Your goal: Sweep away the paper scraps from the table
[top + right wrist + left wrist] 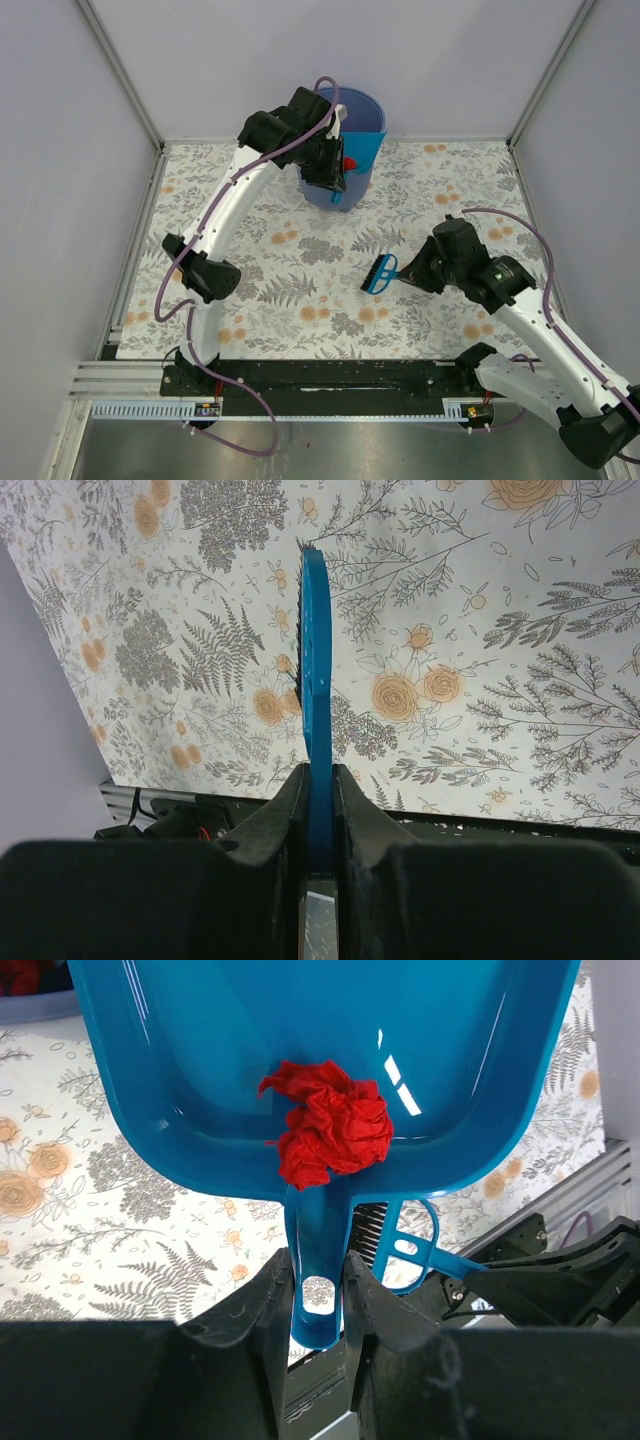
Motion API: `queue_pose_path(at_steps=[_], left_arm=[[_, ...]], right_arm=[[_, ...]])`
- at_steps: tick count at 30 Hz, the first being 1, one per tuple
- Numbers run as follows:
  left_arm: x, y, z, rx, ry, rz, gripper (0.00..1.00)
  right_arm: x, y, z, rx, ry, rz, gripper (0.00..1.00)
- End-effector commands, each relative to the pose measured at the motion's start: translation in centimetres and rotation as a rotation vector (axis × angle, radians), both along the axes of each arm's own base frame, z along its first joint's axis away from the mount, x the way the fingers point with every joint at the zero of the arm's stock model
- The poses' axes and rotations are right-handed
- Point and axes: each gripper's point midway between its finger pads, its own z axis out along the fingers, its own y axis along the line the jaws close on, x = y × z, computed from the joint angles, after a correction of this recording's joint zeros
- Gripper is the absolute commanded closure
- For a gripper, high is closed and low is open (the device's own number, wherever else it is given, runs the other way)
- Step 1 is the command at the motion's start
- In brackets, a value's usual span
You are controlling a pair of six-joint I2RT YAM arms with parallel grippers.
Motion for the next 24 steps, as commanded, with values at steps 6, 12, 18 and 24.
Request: queue_pose_path(at_steps=[6, 12, 18, 24], left_arm=[[1.6, -3.4, 3.3, -0.24, -0.028, -0.06, 1.0], [2.8, -5.0, 7.3, -0.455, -0.045, -0.094, 1.0], [4.7, -5.7, 12.6, -0.731, -0.023, -0.108, 1.0], [7.1, -4.8, 19.5, -1.107, 0.031, -0.151, 1.0]], right_arm=[[-0.6, -0.3, 0.8, 0.036, -0.039, -0.016, 1.0], [-1.2, -0.8, 0.6, 0.034, -0.034, -0.025, 1.0], [-1.7, -1.0, 0.8, 0.039, -0.029, -0.025, 1.0], [-2.3, -1.5, 1.1, 0.037, -0.032, -0.031, 1.0]])
